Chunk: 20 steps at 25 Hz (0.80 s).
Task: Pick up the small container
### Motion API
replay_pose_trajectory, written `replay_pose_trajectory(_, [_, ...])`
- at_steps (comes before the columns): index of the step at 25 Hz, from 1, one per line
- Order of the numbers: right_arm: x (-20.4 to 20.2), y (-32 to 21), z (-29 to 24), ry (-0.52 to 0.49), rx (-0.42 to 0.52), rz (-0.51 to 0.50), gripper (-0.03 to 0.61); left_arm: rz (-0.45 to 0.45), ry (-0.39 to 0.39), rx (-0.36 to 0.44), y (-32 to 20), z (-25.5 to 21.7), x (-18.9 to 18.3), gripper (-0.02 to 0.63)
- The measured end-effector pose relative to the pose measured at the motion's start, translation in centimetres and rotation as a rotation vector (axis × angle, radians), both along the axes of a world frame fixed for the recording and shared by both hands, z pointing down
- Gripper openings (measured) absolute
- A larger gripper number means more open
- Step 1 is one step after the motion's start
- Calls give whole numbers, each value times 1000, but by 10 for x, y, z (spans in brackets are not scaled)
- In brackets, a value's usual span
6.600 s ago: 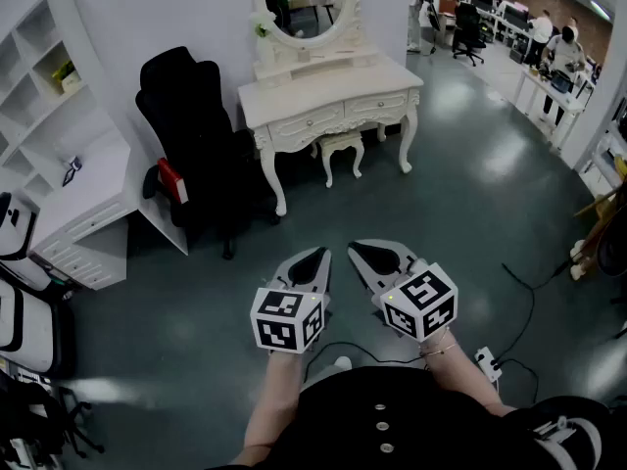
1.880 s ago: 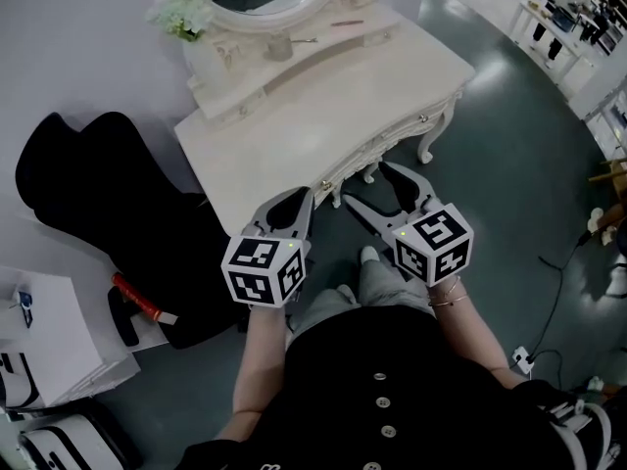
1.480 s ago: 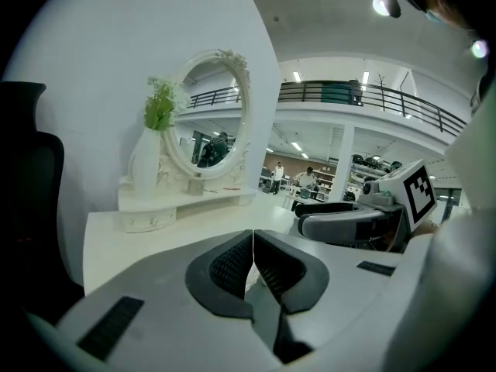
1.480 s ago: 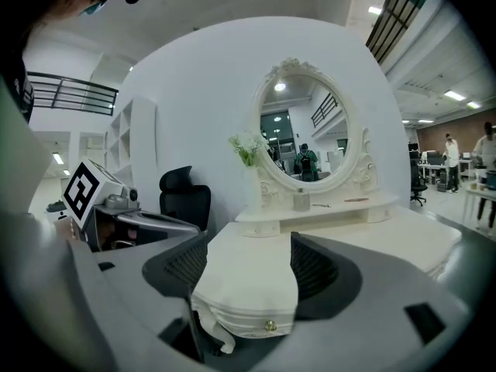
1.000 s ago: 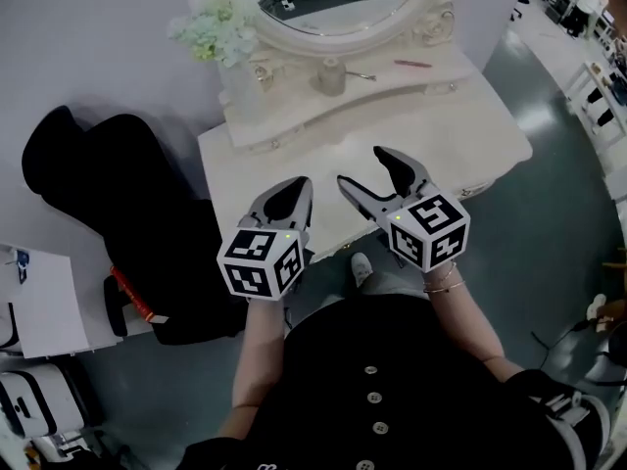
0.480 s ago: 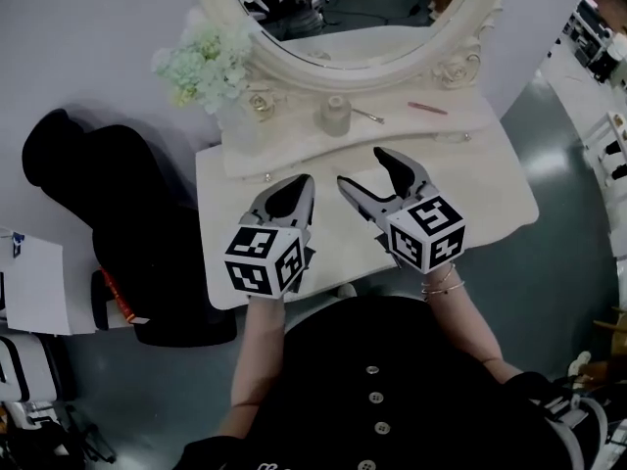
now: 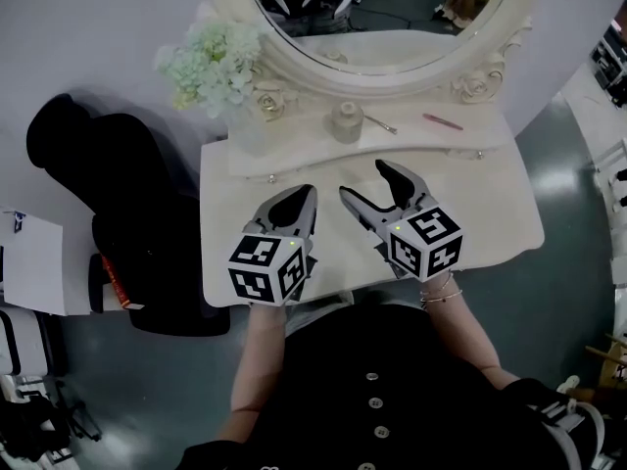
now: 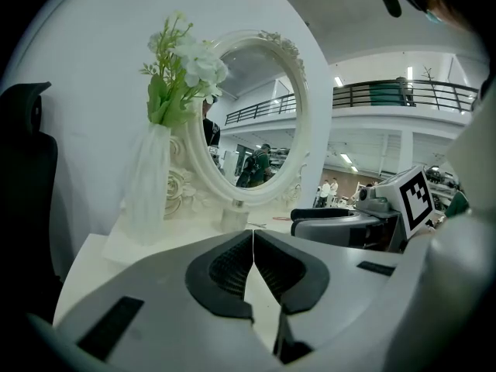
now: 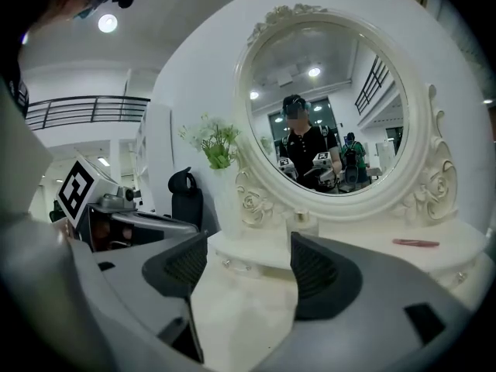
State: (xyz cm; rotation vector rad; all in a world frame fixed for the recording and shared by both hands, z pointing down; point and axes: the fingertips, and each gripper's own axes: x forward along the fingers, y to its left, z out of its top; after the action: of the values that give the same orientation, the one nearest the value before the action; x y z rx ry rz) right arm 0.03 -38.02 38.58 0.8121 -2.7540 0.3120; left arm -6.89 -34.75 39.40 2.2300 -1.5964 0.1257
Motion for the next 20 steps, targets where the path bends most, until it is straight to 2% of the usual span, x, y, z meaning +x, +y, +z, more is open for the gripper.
replay_pose_trajectory(10, [-16, -6, 12, 30, -35, -4, 322, 35, 15, -40, -7, 11, -6, 15])
replay_pose_trajectory(20, [-17, -29, 9, 59, -42, 78, 322, 134, 34, -58, -29, 11, -3, 14])
